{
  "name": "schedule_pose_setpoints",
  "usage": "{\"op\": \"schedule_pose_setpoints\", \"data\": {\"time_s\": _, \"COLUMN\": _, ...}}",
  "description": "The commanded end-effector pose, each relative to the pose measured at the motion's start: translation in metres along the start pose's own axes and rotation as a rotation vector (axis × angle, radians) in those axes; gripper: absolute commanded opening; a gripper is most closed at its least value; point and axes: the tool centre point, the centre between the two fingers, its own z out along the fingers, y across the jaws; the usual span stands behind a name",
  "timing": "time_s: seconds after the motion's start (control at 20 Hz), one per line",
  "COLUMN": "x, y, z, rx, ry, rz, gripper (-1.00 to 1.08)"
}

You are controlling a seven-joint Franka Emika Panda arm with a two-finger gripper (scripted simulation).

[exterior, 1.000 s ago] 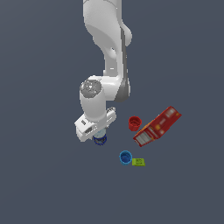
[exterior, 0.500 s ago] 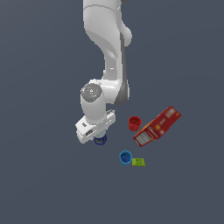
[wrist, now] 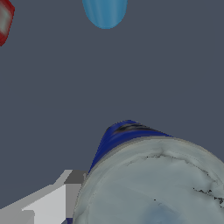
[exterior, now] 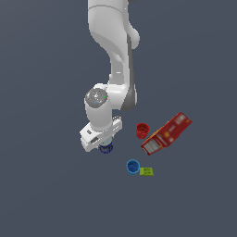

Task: Pick up a designated object from a clutter of objects.

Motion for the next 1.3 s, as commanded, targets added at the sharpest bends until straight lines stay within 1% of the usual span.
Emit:
{"op": "schedule_pose_setpoints", "data": {"time_s": 0.0, "x": -0.001, "y": 0.002, "z": -0.005, "rx": -0.002, "ry": 0.002, "rz": 0.0, "gripper": -1.0}}
{"op": "schedule_pose_setpoints", "data": {"time_s": 0.25, "x": -0.006, "y": 0.009, "z": -0.024, "rx": -0.002, "ry": 0.002, "rz": 0.0, "gripper": -1.0}}
{"op": "schedule_pose_setpoints", "data": {"time_s": 0.5, "x": -0.014, "y": 0.022, "z": -0.058, "rx": -0.002, "ry": 0.002, "rz": 0.0, "gripper": -1.0}}
{"op": "schedule_pose_setpoints", "data": {"time_s": 0.7, "x": -0.023, "y": 0.035, "z": -0.094, "rx": -0.001, "ry": 0.002, "rz": 0.0, "gripper": -1.0}}
{"op": "schedule_pose_setpoints", "data": {"time_s": 1.25, "x": -0.05, "y": 0.078, "z": -0.208, "rx": -0.001, "ry": 0.003, "rz": 0.0, "gripper": -1.0}}
